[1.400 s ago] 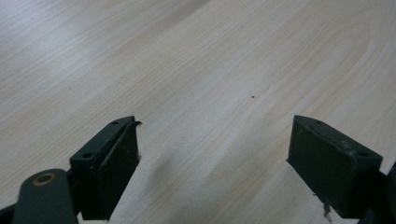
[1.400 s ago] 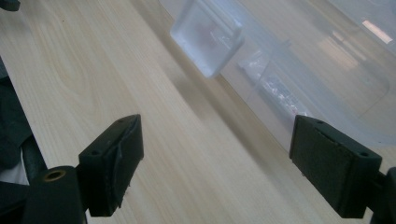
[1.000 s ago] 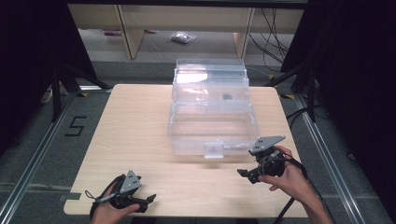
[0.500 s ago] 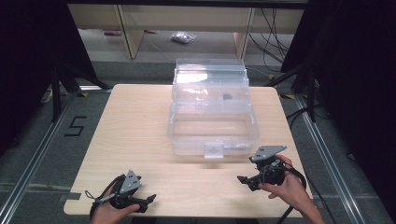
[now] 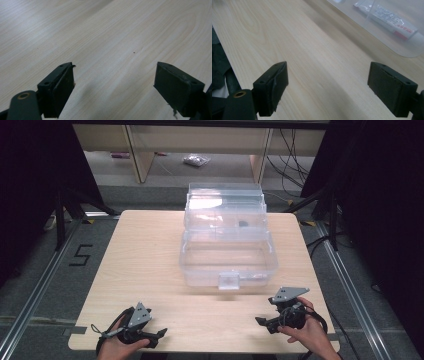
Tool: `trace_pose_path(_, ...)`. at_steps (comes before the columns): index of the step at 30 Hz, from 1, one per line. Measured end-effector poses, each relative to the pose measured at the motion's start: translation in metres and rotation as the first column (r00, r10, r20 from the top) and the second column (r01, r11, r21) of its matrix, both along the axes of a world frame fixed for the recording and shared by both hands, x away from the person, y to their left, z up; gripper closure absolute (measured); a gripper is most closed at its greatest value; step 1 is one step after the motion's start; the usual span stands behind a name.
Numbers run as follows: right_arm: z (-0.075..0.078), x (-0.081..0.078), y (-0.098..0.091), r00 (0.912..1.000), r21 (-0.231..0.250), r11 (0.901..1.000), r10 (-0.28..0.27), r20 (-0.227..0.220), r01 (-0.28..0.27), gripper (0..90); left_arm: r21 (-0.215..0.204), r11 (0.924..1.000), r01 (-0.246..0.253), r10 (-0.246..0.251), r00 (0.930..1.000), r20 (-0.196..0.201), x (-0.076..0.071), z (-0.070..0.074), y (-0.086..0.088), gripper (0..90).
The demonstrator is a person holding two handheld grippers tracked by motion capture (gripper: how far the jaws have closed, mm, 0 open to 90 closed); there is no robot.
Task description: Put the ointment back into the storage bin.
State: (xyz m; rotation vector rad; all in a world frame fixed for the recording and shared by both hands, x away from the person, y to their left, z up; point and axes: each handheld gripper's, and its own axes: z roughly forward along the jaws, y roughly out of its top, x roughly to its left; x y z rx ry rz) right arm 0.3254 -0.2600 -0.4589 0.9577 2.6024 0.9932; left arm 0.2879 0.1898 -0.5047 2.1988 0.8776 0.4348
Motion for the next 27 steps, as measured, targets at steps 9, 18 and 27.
trace_pose_path(9,-0.008,-0.007,-0.006,0.9996,-0.001,0.9996,-0.029,-0.001,0.029,17.3,-0.024,0.9997,-0.007,0.007,1.0000,-0.001,-0.001,0.000,-0.001,15.8)
trace_pose_path(18,-0.013,-0.016,-0.011,0.9988,-0.002,0.9988,-0.049,0.003,0.049,17.1,-0.004,1.0000,-0.004,0.004,1.0000,0.002,0.000,0.001,0.001,15.8)
trace_pose_path(27,-0.022,-0.024,-0.013,0.9974,-0.006,0.9974,-0.072,0.006,0.072,16.9,-0.004,1.0000,-0.008,0.008,1.0000,0.003,0.000,0.001,0.001,15.8)
